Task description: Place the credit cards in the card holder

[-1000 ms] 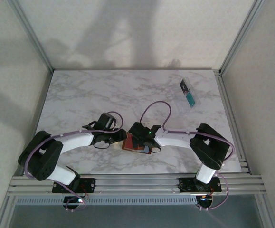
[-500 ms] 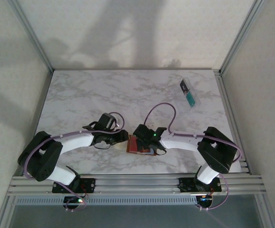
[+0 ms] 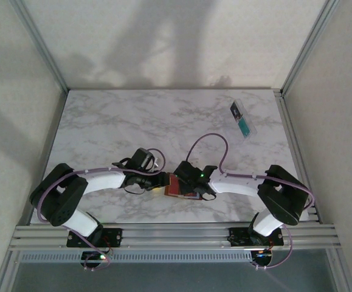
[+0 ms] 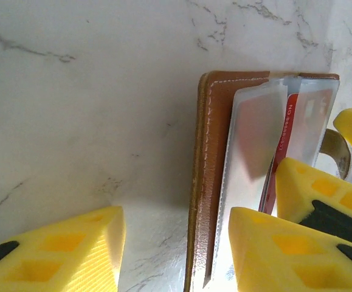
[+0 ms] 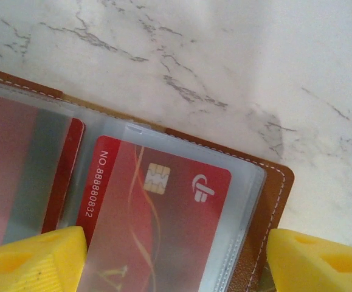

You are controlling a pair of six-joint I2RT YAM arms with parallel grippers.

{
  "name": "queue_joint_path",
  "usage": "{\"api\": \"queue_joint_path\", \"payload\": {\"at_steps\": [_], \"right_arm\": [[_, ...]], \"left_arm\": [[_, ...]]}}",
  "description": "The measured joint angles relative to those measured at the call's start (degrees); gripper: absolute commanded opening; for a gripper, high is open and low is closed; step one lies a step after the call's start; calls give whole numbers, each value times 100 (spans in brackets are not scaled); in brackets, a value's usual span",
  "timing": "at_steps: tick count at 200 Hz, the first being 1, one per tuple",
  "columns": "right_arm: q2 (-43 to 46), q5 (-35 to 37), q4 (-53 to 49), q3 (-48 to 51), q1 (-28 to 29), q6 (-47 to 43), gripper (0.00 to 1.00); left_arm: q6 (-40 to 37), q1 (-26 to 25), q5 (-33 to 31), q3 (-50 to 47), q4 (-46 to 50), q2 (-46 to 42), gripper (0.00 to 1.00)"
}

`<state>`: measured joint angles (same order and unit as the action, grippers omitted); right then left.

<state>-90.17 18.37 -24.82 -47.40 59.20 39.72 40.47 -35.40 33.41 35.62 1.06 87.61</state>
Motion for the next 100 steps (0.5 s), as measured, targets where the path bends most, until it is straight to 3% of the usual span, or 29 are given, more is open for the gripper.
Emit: {"api": "queue_joint_path", "payload": {"at_steps": [23, 100], "right_arm": [[35, -2, 68, 57, 0, 7, 73], [306, -37, -24, 52, -2, 11, 86]], "left_arm": [[-26, -4, 7, 107, 24, 63, 42], [-44, -4, 20, 254, 59, 68, 36]]}}
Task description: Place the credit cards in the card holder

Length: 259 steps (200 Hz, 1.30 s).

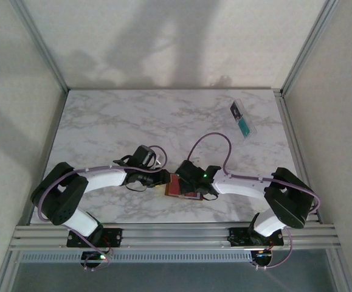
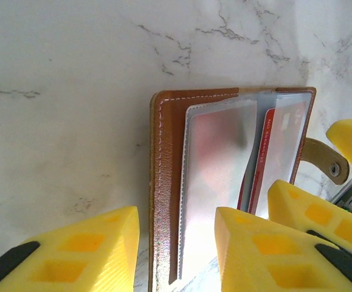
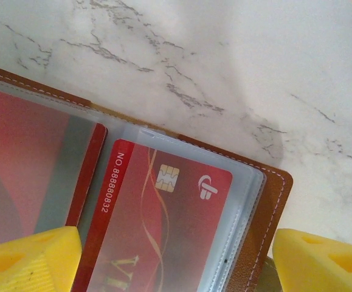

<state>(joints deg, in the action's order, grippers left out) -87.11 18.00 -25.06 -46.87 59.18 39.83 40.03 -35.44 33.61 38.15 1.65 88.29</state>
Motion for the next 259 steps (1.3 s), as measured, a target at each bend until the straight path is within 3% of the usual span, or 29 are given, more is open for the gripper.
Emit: {"api": "queue_joint_path", "payload": {"at_steps": [31, 112, 131, 190, 259], "right_arm": [[-28, -66, 179, 52, -4, 2, 83], [22, -116, 828, 553, -111, 81, 63], [37, -192, 866, 564, -155, 46, 64], [48, -315, 791, 498, -181, 22, 89], [861, -476, 267, 551, -400, -4, 90]], "left_arm": [[0, 0, 9, 44, 15, 39, 36], [0, 0, 7, 140, 127, 79, 36], [2, 0, 7, 140, 125, 76, 36], [0, 0, -11, 140, 164, -66, 39], [-140, 0, -15, 179, 385, -92, 46]]}}
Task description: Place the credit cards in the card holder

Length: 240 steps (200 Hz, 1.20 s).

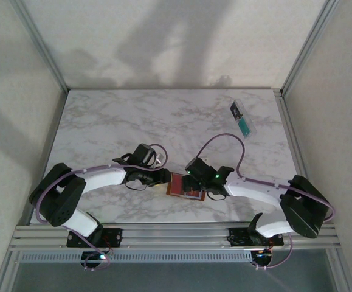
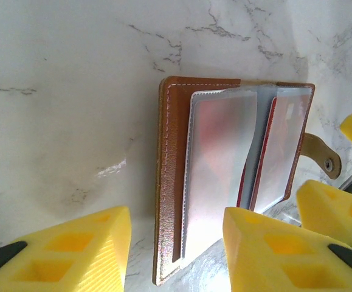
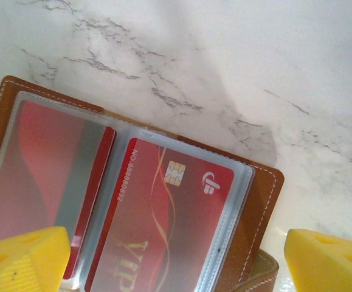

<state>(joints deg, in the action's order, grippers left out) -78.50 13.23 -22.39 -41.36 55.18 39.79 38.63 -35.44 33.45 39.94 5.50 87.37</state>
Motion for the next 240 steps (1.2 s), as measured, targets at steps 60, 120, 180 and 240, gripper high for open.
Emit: {"api": "queue_joint_path", "payload": {"at_steps": [60, 120, 180, 240], "right_arm": [[184, -151, -118, 656, -203, 92, 63], [337, -715, 579, 920, -420, -92, 36], [92, -1064, 1069, 929, -428, -334, 42], [48, -1198, 1093, 782, -402, -236, 72]], "left_arm": [[-11, -11, 39, 70, -9, 153, 48], [-52, -15, 68, 186, -11, 306, 52], [-96, -4, -208, 186, 151, 306, 51], [-72, 382, -501, -2, 284, -415, 48]]}}
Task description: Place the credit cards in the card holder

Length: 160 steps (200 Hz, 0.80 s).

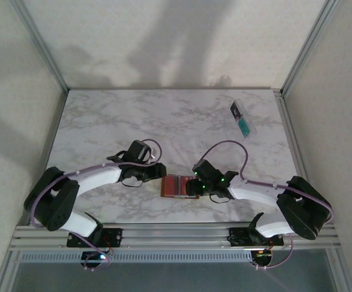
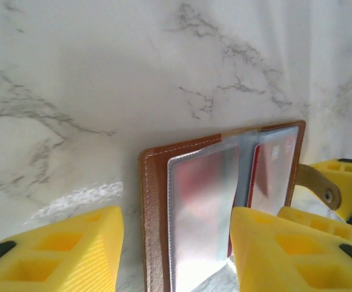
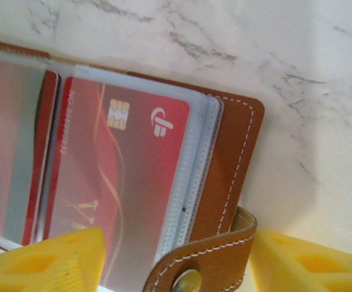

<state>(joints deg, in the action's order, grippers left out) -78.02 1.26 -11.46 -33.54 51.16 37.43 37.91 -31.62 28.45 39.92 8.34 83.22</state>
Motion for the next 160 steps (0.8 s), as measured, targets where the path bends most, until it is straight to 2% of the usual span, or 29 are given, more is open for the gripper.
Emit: {"api": "queue_joint_path", "payload": {"at_steps": [18, 36, 72, 85, 125, 160], "right_arm": [[269, 2, -170, -11, 0, 70, 74], [739, -7, -446, -11, 0, 136, 70], [1440, -505, -758, -22, -7, 387, 45], [1401, -896, -673, -22, -66, 461, 41], [820, -1873, -74, 127, -514, 695, 39], [492, -2323, 337, 415, -879, 767, 37]], "left_arm": [[-4, 50, 4, -46, 83, -195, 46], [-26, 48, 96, -52, 81, -262, 44], [-48, -127, 798, -66, -131, -245, 36], [-48, -221, 986, -61, -236, -201, 33], [-2, -457, 1279, 111, -538, 278, 27], [197, -667, 1292, 164, -802, 614, 23]]}}
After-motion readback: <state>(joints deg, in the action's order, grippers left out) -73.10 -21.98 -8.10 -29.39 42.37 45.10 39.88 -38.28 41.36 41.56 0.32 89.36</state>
